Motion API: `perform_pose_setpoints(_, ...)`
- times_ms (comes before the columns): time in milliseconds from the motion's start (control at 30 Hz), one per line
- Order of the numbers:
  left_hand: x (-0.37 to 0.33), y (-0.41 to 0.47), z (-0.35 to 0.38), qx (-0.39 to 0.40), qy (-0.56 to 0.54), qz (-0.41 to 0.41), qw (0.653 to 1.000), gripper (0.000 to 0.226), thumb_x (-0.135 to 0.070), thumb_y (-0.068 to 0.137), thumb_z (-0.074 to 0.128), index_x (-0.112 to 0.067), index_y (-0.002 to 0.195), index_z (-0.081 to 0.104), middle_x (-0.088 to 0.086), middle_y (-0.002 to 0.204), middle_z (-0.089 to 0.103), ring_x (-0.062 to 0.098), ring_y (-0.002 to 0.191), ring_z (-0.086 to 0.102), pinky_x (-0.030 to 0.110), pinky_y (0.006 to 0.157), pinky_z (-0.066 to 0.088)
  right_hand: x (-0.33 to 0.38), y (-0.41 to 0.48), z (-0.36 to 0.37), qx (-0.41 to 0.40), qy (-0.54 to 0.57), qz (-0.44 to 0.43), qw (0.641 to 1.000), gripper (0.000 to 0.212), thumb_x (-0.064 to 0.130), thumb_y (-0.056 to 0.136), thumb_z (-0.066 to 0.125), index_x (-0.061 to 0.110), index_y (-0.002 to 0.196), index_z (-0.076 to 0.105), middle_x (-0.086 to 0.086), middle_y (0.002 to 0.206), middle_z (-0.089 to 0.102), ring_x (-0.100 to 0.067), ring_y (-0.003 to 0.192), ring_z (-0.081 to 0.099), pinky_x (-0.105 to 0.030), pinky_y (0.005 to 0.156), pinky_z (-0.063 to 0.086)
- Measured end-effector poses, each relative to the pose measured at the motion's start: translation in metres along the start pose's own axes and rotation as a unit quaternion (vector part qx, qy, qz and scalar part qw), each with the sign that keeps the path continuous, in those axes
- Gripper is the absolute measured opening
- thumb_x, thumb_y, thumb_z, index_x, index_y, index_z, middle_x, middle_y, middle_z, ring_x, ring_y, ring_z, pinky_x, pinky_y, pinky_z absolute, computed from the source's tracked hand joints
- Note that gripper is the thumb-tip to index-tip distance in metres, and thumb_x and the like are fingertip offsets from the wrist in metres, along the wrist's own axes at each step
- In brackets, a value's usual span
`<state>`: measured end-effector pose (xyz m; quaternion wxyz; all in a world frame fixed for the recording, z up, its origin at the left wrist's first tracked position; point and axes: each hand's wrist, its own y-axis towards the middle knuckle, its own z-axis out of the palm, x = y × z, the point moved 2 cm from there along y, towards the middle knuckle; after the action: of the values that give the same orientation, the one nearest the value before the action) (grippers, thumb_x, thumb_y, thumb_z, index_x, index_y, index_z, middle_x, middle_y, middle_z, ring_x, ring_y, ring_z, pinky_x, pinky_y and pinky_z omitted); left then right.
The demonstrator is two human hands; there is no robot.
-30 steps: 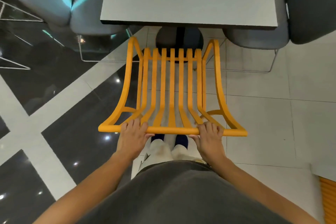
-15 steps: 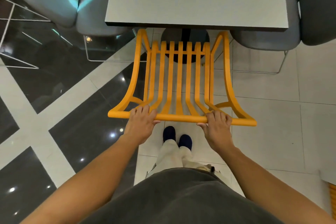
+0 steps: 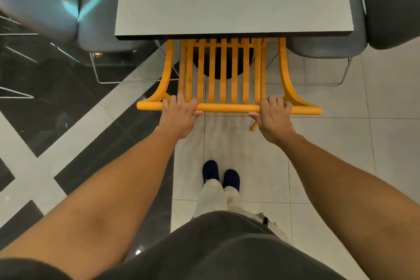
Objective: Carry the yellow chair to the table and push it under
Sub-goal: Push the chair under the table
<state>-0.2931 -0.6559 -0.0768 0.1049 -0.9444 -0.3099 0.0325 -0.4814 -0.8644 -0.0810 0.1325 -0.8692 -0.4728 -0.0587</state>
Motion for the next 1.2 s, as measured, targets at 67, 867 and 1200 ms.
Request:
perform_pose_setpoints(67,-0.006,0.01,-0.003,0.006,-0.014,-0.004,1.0,0.036,-0.049,0.096,0.031,-0.021,0.115,0.043,0.015,0.103,0.047,0.032,0.09,0.045,0.056,0.086,0.038,-0.009,0.011,-0.006,0.011,0.002,-0.001,1.0,0.047,0.05,0.097,0.041,0.006,0.107,0.054,-0.015,0.107,0.05,-0.033,0.098,0.043,-0.053,0.095,0.029)
perform_pose_setpoints(867,0.0,0.017,0.004,-0.028,-0.059,0.004,0.998,0.039,-0.052,0.095,0.029,-0.022,0.108,0.049,0.009,0.096,0.044,0.023,0.085,0.039,0.046,0.082,0.034,-0.015,0.015,-0.002,0.004,-0.009,-0.012,1.0,0.052,0.052,0.097,0.03,0.008,0.109,0.054,-0.014,0.108,0.051,-0.031,0.099,0.043,-0.056,0.098,0.03)
perform_pose_setpoints(1200,0.002,0.019,0.005,-0.017,-0.072,0.013,0.997,0.043,-0.055,0.094,0.029,-0.022,0.114,0.048,0.008,0.1,0.043,0.024,0.087,0.038,0.046,0.083,0.033,-0.015,0.014,0.0,-0.001,-0.023,-0.015,1.0,0.05,0.051,0.098,0.03,0.007,0.11,0.054,-0.014,0.107,0.05,-0.031,0.098,0.043,-0.056,0.098,0.03)
